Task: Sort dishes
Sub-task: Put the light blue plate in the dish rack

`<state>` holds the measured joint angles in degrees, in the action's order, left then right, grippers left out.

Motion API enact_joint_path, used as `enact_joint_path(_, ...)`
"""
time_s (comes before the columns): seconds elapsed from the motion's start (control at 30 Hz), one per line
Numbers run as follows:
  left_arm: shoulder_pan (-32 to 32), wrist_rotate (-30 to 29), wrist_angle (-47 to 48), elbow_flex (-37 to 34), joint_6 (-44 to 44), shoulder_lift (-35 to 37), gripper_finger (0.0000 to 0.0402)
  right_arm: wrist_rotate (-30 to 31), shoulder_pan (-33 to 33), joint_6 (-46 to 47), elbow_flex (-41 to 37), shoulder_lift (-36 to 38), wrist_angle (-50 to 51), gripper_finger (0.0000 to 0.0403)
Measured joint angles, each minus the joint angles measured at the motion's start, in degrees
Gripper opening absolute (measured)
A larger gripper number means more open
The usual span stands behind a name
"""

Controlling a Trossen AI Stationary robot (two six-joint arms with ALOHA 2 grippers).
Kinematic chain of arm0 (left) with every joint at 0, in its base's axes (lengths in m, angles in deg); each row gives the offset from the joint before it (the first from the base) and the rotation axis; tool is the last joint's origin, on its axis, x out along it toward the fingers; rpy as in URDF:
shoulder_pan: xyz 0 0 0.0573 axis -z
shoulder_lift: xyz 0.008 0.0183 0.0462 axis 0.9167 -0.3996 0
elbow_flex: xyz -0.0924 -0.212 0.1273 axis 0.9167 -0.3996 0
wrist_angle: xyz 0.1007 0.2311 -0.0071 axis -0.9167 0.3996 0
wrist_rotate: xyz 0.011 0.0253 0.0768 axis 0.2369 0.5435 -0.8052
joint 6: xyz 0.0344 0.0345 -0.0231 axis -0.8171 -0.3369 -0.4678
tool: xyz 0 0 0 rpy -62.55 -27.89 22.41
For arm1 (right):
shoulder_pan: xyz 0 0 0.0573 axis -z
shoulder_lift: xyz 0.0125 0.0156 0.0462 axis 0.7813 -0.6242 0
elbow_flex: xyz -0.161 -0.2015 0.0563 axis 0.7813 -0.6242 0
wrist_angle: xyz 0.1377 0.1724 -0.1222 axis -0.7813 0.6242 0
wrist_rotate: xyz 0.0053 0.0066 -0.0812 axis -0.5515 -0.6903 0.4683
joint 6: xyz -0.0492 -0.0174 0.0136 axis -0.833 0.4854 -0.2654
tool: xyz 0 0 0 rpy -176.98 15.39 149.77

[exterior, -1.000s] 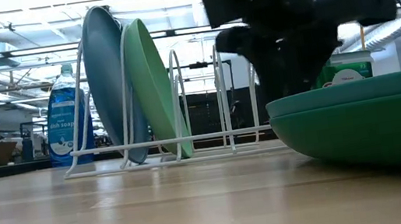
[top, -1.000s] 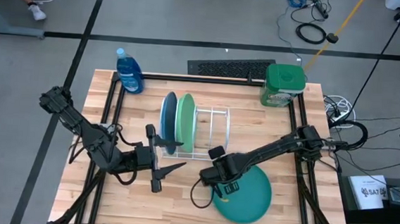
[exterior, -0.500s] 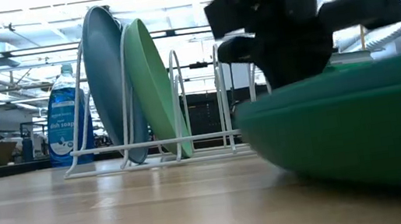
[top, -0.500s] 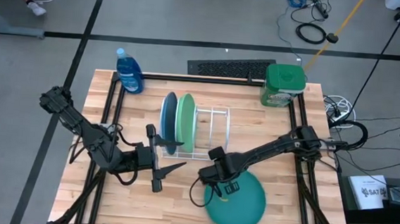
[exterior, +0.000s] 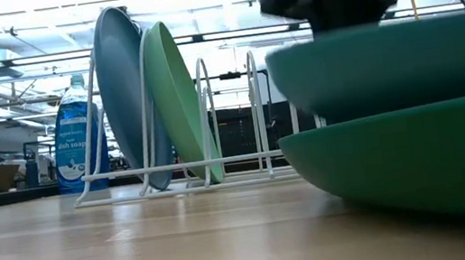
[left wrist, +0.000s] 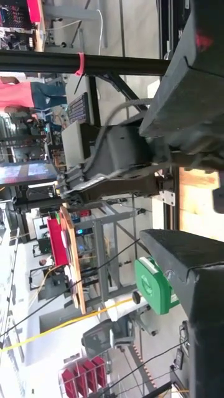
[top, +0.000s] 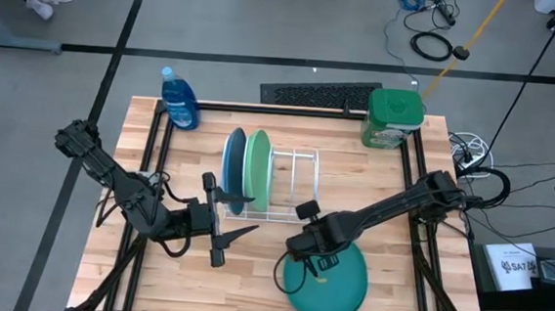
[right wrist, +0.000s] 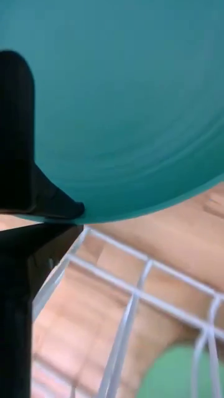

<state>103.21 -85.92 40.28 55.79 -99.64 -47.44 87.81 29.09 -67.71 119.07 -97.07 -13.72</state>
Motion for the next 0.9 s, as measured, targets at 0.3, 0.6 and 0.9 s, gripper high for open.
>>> enact_joint_path(0.3, 0.01, 0.01, 0.00, -0.01, 0.01, 0.00, 0.0253, 11.47, -2.91, -0.09, -0.02, 9.84, -0.05, 0.0004)
enact_joint_path(0.6, 0.67, 0.02, -0.02, -0.01, 0.44, 0.00, 0.0253, 23.48, -7.03, -7.47, -0.04, 24.41, -8.64, 0.0004)
enact_joint_path(0.9, 3.99, 0.02, -3.39, -0.01, 0.23, 0.00, 0.0253, 24.18, -7.69, -37.28, -0.04, 34.03, -33.74, 0.0004)
